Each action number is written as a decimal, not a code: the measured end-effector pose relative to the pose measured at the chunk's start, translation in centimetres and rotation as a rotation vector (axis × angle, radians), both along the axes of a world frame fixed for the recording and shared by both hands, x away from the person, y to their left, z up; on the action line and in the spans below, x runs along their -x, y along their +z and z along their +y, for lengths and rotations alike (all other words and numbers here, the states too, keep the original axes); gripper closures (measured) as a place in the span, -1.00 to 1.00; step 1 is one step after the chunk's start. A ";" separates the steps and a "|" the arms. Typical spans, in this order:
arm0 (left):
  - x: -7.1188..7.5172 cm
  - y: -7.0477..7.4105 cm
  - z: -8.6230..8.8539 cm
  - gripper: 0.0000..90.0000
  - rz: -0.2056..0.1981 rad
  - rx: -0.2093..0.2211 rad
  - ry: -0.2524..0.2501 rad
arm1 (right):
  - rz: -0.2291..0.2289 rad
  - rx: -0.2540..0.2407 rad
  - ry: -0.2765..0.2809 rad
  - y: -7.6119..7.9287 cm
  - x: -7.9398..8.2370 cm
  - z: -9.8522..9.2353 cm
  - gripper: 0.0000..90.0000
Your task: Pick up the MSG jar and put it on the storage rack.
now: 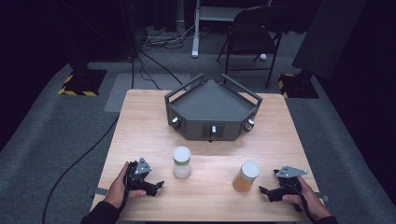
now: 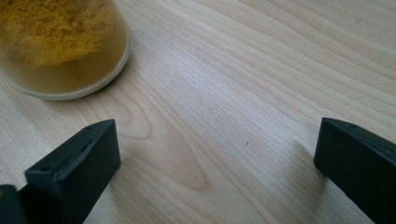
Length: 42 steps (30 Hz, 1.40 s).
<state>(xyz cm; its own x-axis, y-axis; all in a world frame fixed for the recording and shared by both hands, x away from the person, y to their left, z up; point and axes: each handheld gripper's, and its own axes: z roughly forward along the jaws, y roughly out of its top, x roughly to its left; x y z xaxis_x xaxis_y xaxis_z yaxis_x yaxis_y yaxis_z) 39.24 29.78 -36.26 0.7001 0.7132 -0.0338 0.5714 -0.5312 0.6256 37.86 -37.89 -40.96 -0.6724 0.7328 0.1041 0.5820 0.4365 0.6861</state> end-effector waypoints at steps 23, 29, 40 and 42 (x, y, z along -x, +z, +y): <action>1.7 0.9 -0.7 -0.96 -0.094 0.047 -0.010 | 0.000 0.000 0.000 0.0 0.0 0.0 -0.99; 2.1 1.1 -1.1 -0.96 -0.118 0.071 -0.009 | 0.000 0.000 0.000 0.0 0.0 0.0 -0.99; 2.2 1.3 -2.0 -0.96 -0.131 0.097 -0.026 | 0.000 0.000 0.001 0.0 0.0 0.0 -1.00; 2.2 1.3 -2.1 -0.97 -0.134 0.107 -0.023 | 0.000 0.000 0.002 0.0 0.0 0.0 -1.00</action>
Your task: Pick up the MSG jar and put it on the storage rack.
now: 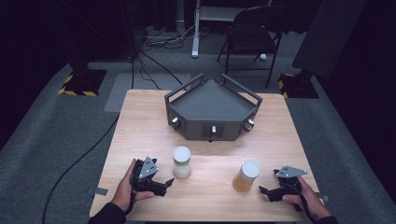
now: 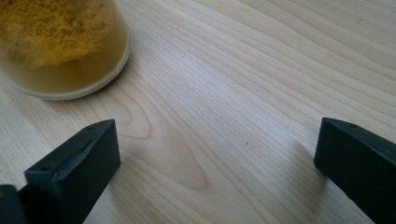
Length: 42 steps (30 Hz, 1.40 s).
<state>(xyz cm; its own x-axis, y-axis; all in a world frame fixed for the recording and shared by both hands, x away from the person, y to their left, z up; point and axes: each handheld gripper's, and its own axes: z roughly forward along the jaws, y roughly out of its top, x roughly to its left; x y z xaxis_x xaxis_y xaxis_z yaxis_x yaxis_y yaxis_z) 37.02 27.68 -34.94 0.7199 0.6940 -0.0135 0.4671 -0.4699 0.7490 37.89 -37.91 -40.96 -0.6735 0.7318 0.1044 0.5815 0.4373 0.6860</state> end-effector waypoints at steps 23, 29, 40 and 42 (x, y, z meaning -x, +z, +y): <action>-0.9 0.5 -1.4 -0.97 -0.035 0.043 -0.029 | 0.000 0.000 0.000 0.0 0.0 0.0 -1.00; -1.2 0.4 -1.7 -0.97 -0.027 0.055 -0.033 | 0.000 0.000 0.000 0.0 0.0 0.0 -1.00; -2.6 -0.1 -2.5 -0.96 0.007 0.102 -0.030 | 0.001 -0.001 0.000 0.0 0.0 0.0 -1.00; -2.7 -0.2 -2.6 -0.96 0.009 0.104 -0.029 | 0.001 -0.001 0.000 0.0 0.0 0.0 -1.00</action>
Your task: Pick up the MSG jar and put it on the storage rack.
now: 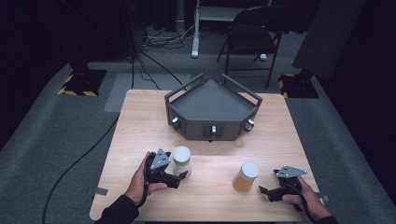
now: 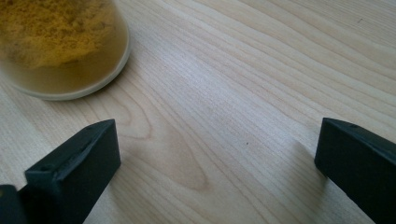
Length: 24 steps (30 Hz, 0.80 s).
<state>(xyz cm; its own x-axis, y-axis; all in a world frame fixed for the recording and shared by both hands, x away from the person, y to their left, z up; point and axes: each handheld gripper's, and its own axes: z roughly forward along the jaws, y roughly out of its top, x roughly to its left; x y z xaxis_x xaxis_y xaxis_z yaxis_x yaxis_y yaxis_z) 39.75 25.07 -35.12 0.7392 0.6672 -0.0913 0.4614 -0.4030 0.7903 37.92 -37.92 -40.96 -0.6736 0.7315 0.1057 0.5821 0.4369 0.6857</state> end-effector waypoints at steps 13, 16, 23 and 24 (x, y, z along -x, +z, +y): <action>-1.0 -0.6 -1.0 -0.81 0.037 0.020 0.020 | 0.000 0.000 0.000 0.0 0.0 0.0 -1.00; -1.1 -0.8 -1.2 -0.79 0.041 0.030 0.019 | 0.000 0.000 0.000 0.0 0.0 0.0 -1.00; -1.1 -1.2 -1.6 -0.67 0.015 0.058 0.026 | 0.000 0.000 0.000 0.0 0.0 0.0 -1.00; -1.1 -1.2 -1.6 -0.59 0.013 0.058 0.022 | 0.000 0.000 0.001 0.0 0.0 0.0 -1.00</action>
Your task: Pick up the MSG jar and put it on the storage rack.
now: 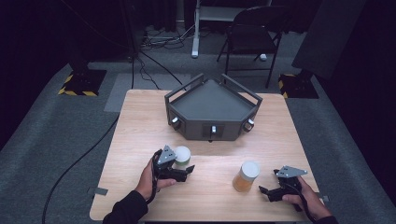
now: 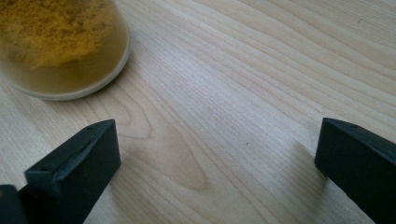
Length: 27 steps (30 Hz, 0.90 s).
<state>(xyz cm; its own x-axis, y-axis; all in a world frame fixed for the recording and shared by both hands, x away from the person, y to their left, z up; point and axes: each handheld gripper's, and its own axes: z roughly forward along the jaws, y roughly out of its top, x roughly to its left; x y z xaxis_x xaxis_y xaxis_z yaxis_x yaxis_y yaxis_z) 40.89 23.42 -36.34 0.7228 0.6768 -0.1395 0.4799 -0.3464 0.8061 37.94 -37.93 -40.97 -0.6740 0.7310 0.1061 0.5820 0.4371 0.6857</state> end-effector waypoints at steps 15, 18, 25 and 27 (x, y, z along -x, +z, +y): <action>0.8 0.3 -0.5 -0.23 -0.075 -0.039 0.016 | 0.000 0.000 0.002 0.0 0.0 0.0 -1.00; 0.9 0.5 -0.6 -0.23 -0.078 -0.048 0.022 | 0.000 0.000 0.002 0.0 0.0 0.0 -1.00; 0.8 0.7 -0.5 -0.22 -0.077 -0.052 0.014 | 0.000 0.000 0.002 0.0 0.0 0.0 -1.00; 0.8 0.8 -0.6 -0.22 -0.080 -0.051 0.016 | 0.000 0.000 0.002 0.0 0.0 0.0 -1.00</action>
